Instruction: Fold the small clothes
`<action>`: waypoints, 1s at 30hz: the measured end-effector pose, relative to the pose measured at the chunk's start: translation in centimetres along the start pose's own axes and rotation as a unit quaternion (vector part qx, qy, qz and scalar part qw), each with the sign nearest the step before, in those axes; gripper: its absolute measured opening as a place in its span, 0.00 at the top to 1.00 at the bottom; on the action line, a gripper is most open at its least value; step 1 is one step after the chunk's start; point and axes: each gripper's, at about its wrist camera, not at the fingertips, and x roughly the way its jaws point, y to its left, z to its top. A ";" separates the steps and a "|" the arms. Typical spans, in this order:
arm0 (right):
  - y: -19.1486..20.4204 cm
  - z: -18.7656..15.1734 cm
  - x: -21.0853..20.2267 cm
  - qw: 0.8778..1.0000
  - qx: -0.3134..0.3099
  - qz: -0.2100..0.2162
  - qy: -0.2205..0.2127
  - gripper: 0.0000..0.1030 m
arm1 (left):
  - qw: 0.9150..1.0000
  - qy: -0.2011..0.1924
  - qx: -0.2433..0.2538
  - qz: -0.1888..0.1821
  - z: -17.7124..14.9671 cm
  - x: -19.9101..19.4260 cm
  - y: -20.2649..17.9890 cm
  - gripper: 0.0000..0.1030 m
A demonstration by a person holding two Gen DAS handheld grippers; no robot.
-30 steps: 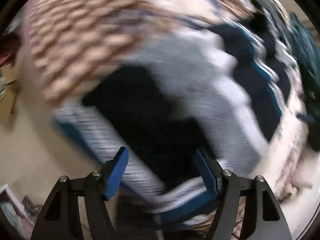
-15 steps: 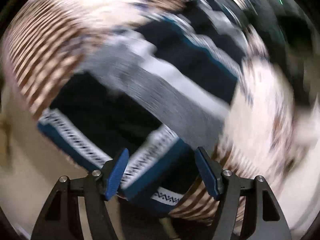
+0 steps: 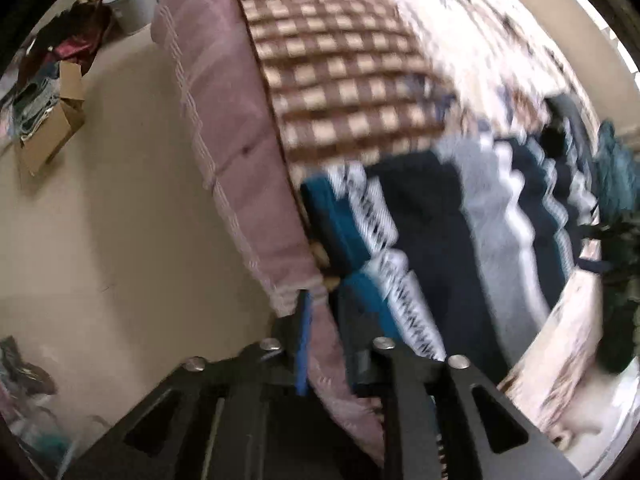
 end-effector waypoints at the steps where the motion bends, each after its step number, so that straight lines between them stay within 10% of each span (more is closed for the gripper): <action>1: 0.6 0.7 0.2 1.000 0.004 0.012 -0.003 0.40 | 1.000 -0.008 0.000 -0.014 0.4 -0.3 -0.3 0.65; 5: 3.2 3.1 1.3 0.999 0.023 0.039 -0.010 0.40 | 0.996 -0.025 0.062 -0.050 2.4 0.8 -3.9 0.47; 8: 5.1 5.3 2.9 0.998 0.036 0.040 -0.015 0.40 | 0.985 -0.003 0.173 0.004 2.4 3.8 -7.7 0.47; 12: 6.6 7.2 4.9 0.999 0.039 -0.016 -0.025 0.57 | 0.960 -0.011 0.277 0.032 1.9 5.9 -10.3 0.92; 14: 6.7 7.5 5.5 0.998 0.052 -0.029 -0.030 0.85 | 0.959 -0.016 0.283 0.018 2.0 5.6 -10.1 0.97; 22: 7.2 6.3 3.3 0.994 0.086 0.007 -0.071 0.93 | 0.982 -0.009 0.187 -0.027 3.8 2.3 -5.6 0.99; 25: 7.4 6.7 3.4 0.995 0.082 0.003 -0.057 0.93 | 0.983 0.022 0.148 -0.109 4.0 2.6 -4.7 0.86; 28: 7.1 7.3 4.2 0.997 0.075 0.007 -0.033 0.91 | 0.976 0.051 0.177 -0.114 3.9 4.5 -6.6 0.47; 30: 7.0 7.8 4.5 0.997 0.073 0.007 -0.019 0.91 | 0.970 0.070 0.204 -0.111 3.7 5.8 -7.9 0.47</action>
